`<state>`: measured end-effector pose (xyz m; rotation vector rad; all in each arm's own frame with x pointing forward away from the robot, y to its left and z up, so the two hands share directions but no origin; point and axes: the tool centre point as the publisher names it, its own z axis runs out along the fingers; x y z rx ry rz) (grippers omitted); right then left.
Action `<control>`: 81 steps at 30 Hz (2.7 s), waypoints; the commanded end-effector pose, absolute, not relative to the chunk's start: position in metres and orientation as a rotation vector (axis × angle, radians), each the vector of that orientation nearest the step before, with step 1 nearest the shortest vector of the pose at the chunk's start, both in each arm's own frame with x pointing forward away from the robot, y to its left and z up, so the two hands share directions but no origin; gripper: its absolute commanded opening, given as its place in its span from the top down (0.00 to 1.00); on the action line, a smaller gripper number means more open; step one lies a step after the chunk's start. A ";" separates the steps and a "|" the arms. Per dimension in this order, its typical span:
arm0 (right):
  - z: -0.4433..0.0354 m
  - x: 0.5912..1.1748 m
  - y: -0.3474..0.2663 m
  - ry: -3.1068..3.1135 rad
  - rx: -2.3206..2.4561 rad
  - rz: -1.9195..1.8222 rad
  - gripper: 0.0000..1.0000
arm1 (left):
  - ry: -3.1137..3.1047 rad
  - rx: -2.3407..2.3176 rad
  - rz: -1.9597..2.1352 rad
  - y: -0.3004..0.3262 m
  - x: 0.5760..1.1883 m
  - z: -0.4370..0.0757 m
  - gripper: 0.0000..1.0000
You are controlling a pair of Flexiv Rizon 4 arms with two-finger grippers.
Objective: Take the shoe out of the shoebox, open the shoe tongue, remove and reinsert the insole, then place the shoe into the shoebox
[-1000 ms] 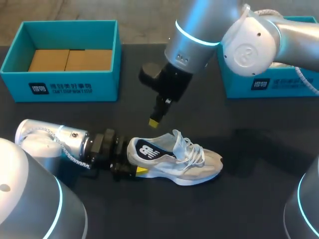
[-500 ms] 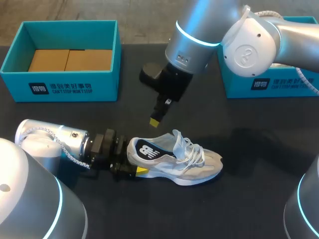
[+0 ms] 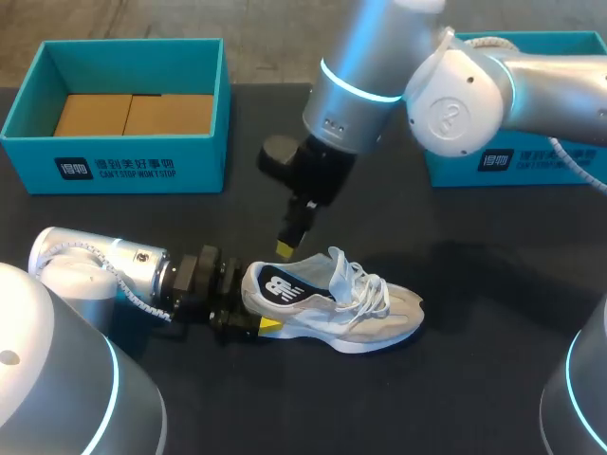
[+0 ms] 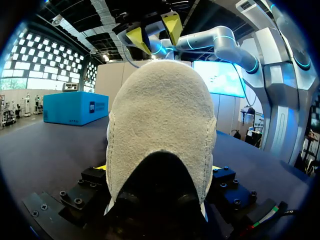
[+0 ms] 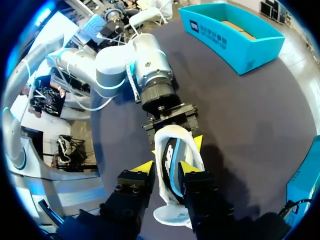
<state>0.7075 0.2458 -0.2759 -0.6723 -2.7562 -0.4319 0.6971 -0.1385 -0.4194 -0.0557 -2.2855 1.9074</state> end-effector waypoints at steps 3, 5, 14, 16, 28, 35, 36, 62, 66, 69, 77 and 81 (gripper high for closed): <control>-0.290 0.704 0.255 -2.745 -0.731 -0.411 0.67 | -2.289 -0.054 1.904 -0.140 0.700 -0.424 1.00; -0.294 0.702 0.254 -2.737 -0.762 -0.411 0.66 | -2.289 -0.054 1.904 -0.140 0.700 -0.424 1.00; -0.307 0.696 0.245 -2.696 -0.890 -0.401 0.67 | -2.289 -0.054 1.904 -0.140 0.700 -0.424 1.00; -0.310 0.695 0.244 -2.689 -0.933 -0.374 0.67 | -2.289 -0.054 1.904 -0.140 0.700 -0.424 1.00; -0.316 0.689 0.240 -2.683 -0.989 -0.360 0.65 | -2.289 -0.054 1.904 -0.140 0.700 -0.424 1.00; -0.322 0.685 0.241 -2.723 -0.990 -0.338 0.61 | -2.289 -0.054 1.904 -0.140 0.700 -0.424 1.00; -0.322 0.685 0.241 -2.728 -0.987 -0.342 0.61 | -2.289 -0.054 1.904 -0.140 0.700 -0.424 1.00; -0.338 0.684 0.243 -2.753 -0.933 -0.325 0.63 | -2.289 -0.054 1.904 -0.140 0.700 -0.424 1.00; -0.341 0.685 0.245 -2.742 -0.912 -0.317 0.63 | -2.289 -0.054 1.904 -0.140 0.700 -0.424 1.00; -0.343 0.685 0.245 -2.731 -0.908 -0.310 0.64 | -2.289 -0.054 1.904 -0.140 0.700 -0.424 1.00; -0.345 0.685 0.243 -2.716 -0.902 -0.317 0.90 | -2.289 -0.054 1.904 -0.140 0.700 -0.424 1.00; -0.339 0.683 0.244 -2.735 -0.879 -0.358 1.00 | -2.289 -0.054 1.904 -0.140 0.700 -0.424 1.00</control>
